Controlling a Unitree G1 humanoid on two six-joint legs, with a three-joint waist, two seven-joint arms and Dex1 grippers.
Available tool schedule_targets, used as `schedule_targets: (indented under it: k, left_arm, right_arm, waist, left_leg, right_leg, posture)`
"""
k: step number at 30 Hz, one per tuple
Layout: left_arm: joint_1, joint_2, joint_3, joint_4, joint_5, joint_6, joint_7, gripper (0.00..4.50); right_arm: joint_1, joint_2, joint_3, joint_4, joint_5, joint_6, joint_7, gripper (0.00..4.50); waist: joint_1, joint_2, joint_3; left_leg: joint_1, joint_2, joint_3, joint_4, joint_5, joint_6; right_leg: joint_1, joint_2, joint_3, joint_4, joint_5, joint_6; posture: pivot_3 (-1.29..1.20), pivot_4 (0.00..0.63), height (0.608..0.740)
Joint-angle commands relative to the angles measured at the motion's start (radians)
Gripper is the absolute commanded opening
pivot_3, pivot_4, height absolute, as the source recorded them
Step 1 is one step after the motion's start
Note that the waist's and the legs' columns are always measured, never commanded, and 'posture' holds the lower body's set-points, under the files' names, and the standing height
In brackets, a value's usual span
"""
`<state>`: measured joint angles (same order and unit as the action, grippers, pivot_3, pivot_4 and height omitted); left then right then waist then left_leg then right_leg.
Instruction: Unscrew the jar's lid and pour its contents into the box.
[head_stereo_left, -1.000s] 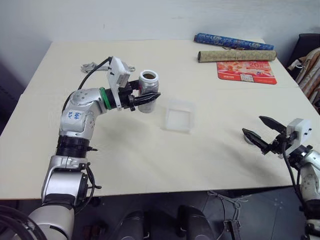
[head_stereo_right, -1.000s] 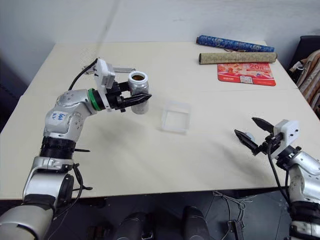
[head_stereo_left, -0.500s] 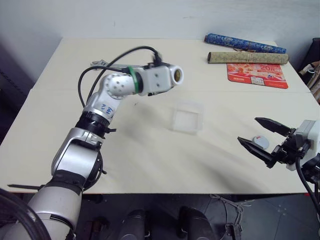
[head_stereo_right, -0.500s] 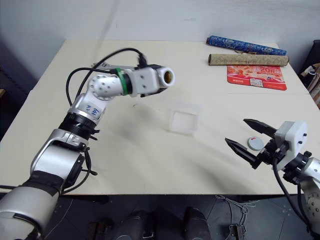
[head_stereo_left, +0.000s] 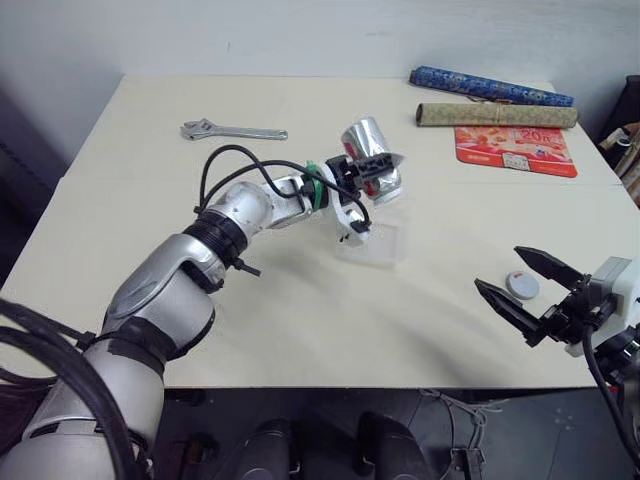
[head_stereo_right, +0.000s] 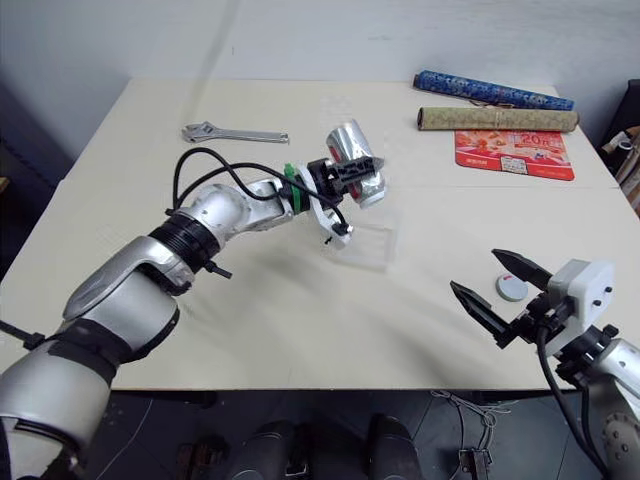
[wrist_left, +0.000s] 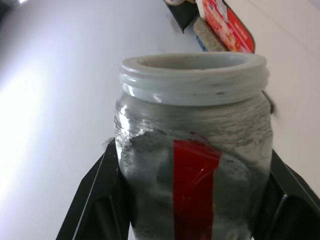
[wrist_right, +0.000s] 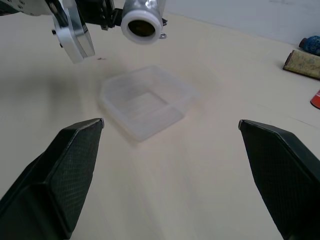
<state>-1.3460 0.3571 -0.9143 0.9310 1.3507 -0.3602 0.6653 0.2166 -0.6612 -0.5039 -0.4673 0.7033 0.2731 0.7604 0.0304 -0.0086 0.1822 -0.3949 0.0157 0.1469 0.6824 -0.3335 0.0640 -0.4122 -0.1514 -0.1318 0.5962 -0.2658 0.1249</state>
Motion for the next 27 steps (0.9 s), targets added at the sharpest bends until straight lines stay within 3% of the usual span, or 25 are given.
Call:
schedule_targets:
  k: [1, 10, 14, 17, 20, 22, 24, 27]
  left_arm:
    - [-0.042, -0.024, -0.043, 0.038, 0.077, 0.115, 0.117, 2.35]
    - [-0.028, -0.021, -0.089, 0.034, 0.111, 0.178, 0.159, 2.35]
    - [-0.006, 0.006, -0.004, 0.021, -0.036, 0.024, 0.078, 2.35]
    - [0.037, 0.020, 0.164, 0.068, -0.332, -0.210, -0.140, 2.35]
    - [0.125, 0.032, 0.377, 0.088, -0.731, -0.404, -0.498, 2.35]
    - [0.215, 0.004, 0.557, 0.001, -1.106, -0.324, -0.853, 2.35]
    - [0.300, -0.006, 0.718, -0.136, -1.427, -0.111, -1.142, 2.35]
    - [0.409, 0.040, 0.866, -0.307, -1.637, 0.136, -1.285, 2.35]
  right_arm:
    - [0.007, 0.011, -0.025, -0.037, 0.014, -0.004, -0.013, 4.44]
    - [0.004, 0.041, -0.009, -0.035, 0.014, -0.009, -0.024, 4.44]
    - [0.000, 0.046, -0.003, -0.023, 0.012, -0.012, -0.015, 4.44]
    - [-0.008, 0.045, 0.000, -0.009, 0.016, -0.011, -0.005, 4.44]
    - [-0.016, 0.039, 0.013, 0.008, -0.002, -0.031, 0.026, 4.44]
    - [-0.026, 0.041, 0.031, 0.026, -0.011, -0.075, 0.083, 4.44]
    - [-0.040, 0.054, 0.049, 0.049, -0.013, -0.132, 0.148, 4.44]
    - [-0.071, 0.074, 0.086, 0.090, -0.032, -0.222, 0.231, 4.44]
  waist:
    - [-0.001, 0.000, 0.000]
    - [-0.002, 0.000, 0.000]
    - [-0.004, 0.000, 0.000]
    - [-0.005, 0.000, 0.000]
    - [-0.010, 0.000, 0.000]
    - [-0.011, 0.001, 0.000]
    - [-0.015, 0.001, 0.000]
    - [-0.029, 0.001, 0.000]
  left_leg:
    - [-0.002, 0.000, 0.000, 0.000, 0.000, 0.000]
    - [-0.003, 0.000, 0.000, 0.002, 0.000, 0.000]
    - [-0.003, 0.000, 0.000, 0.002, 0.000, 0.000]
    - [-0.002, 0.000, 0.000, 0.002, 0.001, -0.001]
    - [-0.001, 0.000, 0.000, 0.003, 0.001, -0.001]
    - [0.000, 0.000, 0.000, 0.004, 0.001, -0.001]
    - [0.001, 0.000, 0.000, 0.007, 0.001, -0.001]
    - [-0.001, 0.001, 0.000, 0.015, 0.001, -0.001]
  right_leg:
    - [-0.002, 0.000, 0.000, 0.000, 0.000, 0.000]
    - [-0.002, 0.000, -0.001, 0.000, 0.000, 0.000]
    - [-0.002, 0.000, -0.001, 0.001, 0.000, 0.000]
    - [-0.002, -0.002, -0.001, 0.002, 0.000, 0.000]
    - [-0.002, -0.004, -0.002, 0.005, 0.000, 0.000]
    - [-0.002, -0.004, -0.002, 0.007, 0.000, 0.000]
    - [-0.001, -0.004, -0.001, 0.010, 0.000, 0.000]
    - [0.000, -0.002, -0.001, 0.013, 0.000, 0.000]
  posture:
    - [0.00, 0.150, 0.740]
    - [0.00, 0.150, 0.740]
    - [0.00, 0.150, 0.740]
    - [0.00, 0.150, 0.740]
    - [0.00, 0.150, 0.740]
    - [0.00, 0.150, 0.740]
    - [0.00, 0.150, 0.740]
    - [0.00, 0.150, 0.740]
